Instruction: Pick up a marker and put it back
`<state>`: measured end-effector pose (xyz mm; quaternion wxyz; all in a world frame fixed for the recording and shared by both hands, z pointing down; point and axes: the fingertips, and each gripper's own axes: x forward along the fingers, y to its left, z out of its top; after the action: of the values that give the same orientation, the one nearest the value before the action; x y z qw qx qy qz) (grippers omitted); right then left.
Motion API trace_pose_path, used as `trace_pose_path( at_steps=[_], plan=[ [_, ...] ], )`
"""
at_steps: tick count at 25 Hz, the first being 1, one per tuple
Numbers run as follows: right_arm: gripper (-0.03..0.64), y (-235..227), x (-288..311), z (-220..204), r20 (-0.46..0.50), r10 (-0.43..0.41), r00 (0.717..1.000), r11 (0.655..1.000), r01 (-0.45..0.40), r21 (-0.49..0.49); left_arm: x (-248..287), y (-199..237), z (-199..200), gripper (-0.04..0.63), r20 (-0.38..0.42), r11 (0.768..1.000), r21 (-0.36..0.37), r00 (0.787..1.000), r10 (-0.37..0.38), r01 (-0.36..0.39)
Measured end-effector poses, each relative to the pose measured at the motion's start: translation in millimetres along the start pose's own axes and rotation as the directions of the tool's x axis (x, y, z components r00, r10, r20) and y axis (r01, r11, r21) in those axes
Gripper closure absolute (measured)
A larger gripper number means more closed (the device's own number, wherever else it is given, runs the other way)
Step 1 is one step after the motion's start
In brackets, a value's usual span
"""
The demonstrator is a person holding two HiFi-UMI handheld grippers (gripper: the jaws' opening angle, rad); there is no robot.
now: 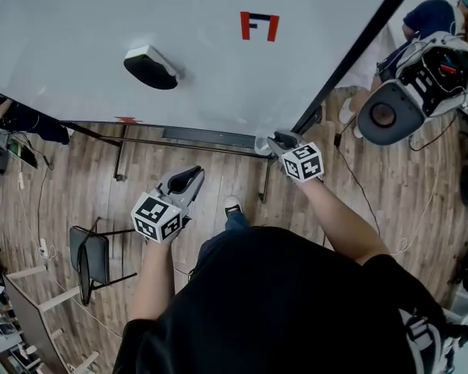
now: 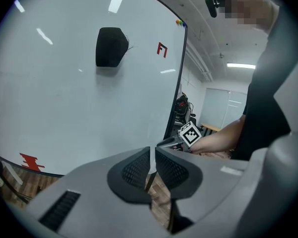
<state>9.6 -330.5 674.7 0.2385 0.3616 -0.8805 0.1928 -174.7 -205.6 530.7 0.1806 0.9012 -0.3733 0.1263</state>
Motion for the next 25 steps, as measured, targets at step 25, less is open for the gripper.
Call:
trace_pose_path(
  at_steps=[25],
  plan=[
    [0.566,22,-121,69,0.204,0.020,0.979,0.997,-0.004,-0.078,3,-51,21,0.552,0.046,0.998,0.061,0.999,-0.023,0.020]
  ],
)
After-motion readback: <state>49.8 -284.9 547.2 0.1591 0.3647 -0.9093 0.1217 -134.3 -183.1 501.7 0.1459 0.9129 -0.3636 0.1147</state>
